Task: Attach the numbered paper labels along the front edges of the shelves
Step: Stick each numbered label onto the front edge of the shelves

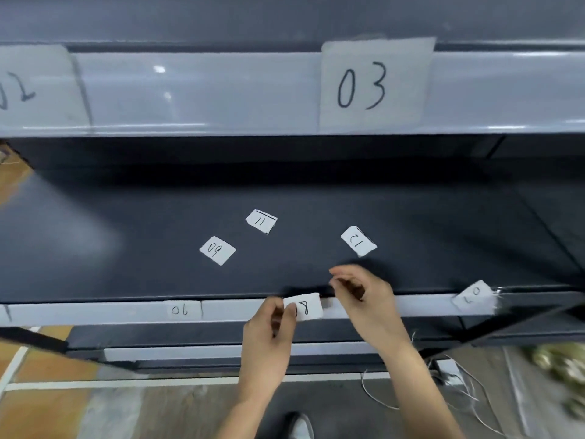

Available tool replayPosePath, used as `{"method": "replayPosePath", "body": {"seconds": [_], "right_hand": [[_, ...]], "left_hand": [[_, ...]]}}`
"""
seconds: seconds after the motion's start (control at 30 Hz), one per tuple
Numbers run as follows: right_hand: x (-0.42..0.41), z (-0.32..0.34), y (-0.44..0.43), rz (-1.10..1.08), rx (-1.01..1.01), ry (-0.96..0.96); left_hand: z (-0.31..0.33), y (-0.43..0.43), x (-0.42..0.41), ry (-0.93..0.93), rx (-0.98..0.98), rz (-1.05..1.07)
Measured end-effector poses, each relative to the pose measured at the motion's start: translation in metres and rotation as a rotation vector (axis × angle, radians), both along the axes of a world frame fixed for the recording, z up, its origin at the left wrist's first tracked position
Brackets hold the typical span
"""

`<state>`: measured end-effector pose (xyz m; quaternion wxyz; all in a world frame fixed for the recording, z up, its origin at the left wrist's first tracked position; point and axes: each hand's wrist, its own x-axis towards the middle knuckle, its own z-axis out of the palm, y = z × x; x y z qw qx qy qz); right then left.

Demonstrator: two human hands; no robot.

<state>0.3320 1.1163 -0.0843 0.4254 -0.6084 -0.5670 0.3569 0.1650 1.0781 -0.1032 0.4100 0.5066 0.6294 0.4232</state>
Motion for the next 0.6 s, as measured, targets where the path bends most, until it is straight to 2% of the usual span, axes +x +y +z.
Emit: {"method": "replayPosePath", "body": {"seconds": [0.1, 0.17, 0.27, 0.47, 0.6], "right_hand": [[0.039, -0.010, 0.000, -0.235, 0.135, -0.209], [0.068, -0.014, -0.004, -0.368, 0.160, -0.399], [0.108, -0.016, -0.014, -0.563, 0.164, -0.585], [0.156, -0.019, -0.021, -0.655, -0.103, -0.650], [0.161, -0.022, -0.018, -0.676, -0.090, -0.657]], "left_hand": [[-0.004, -0.001, 0.015, 0.020, 0.013, -0.071], [-0.008, 0.000, 0.026, 0.057, 0.037, -0.121], [-0.012, 0.006, 0.042, 0.107, 0.114, -0.204], [-0.021, 0.018, 0.067, 0.180, 0.229, -0.388], [-0.023, 0.022, 0.069, 0.169, 0.255, -0.428]]}}
